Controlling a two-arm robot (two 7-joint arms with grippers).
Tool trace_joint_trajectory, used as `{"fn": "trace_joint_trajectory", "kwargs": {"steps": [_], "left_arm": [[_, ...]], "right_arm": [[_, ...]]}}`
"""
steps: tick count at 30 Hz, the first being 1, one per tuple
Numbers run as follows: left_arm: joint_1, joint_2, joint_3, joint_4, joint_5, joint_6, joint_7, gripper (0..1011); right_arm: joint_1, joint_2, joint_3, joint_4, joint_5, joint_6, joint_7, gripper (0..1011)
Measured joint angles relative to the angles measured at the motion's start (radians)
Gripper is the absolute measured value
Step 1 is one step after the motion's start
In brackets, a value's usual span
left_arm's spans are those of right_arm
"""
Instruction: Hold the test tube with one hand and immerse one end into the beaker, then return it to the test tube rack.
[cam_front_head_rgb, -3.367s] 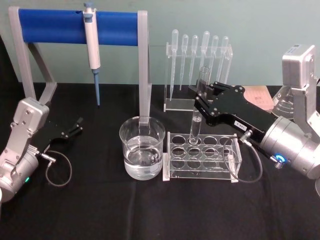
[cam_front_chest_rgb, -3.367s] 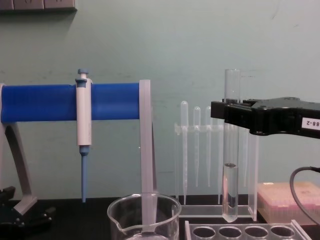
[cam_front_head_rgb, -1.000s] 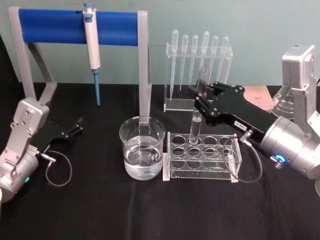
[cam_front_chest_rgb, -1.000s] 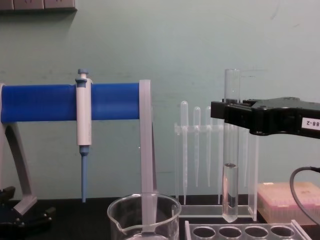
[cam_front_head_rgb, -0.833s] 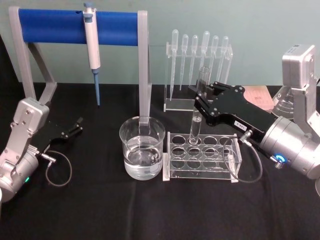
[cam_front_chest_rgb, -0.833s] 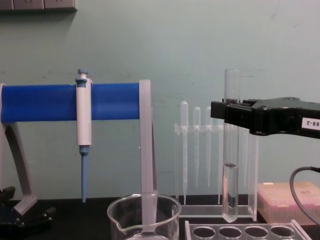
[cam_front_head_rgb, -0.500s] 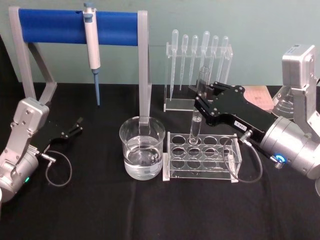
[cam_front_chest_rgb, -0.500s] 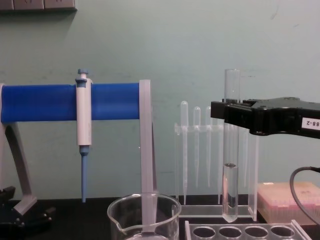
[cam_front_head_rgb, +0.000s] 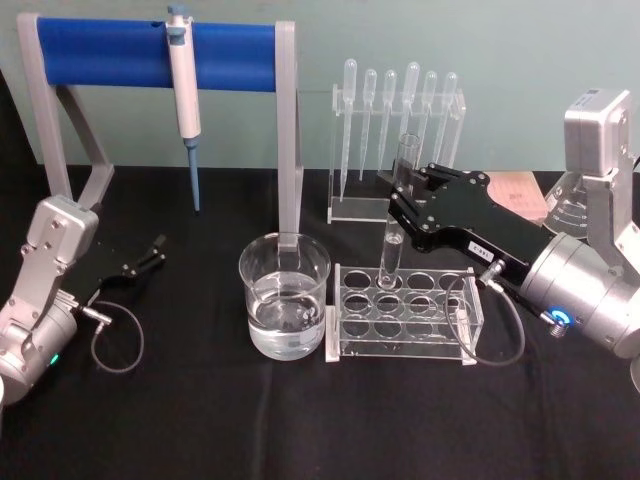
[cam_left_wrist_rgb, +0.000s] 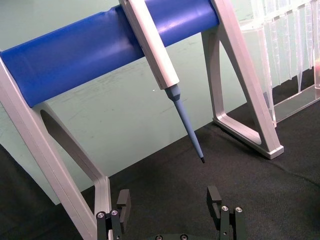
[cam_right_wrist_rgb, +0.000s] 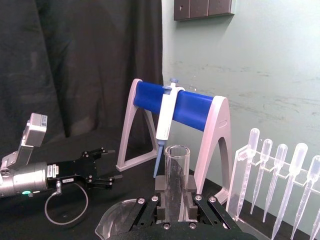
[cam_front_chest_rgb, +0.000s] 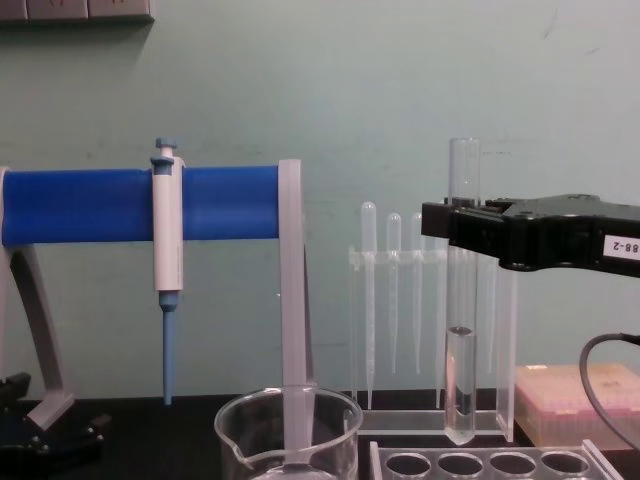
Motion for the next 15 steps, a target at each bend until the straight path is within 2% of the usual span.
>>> {"fn": "trace_joint_trajectory", "kwargs": {"steps": [9,15], "left_arm": [[0.0,0.0,0.0,0.0,0.0,0.0,0.0,1000],[0.0,0.0,0.0,0.0,0.0,0.0,0.0,1000]], "right_arm": [[0.01,-0.002,-0.006,0.0,-0.001,0.002,-0.002,225],[0.089,-0.045,-0.058,0.019,-0.014,0.012,-0.002,225]]}}
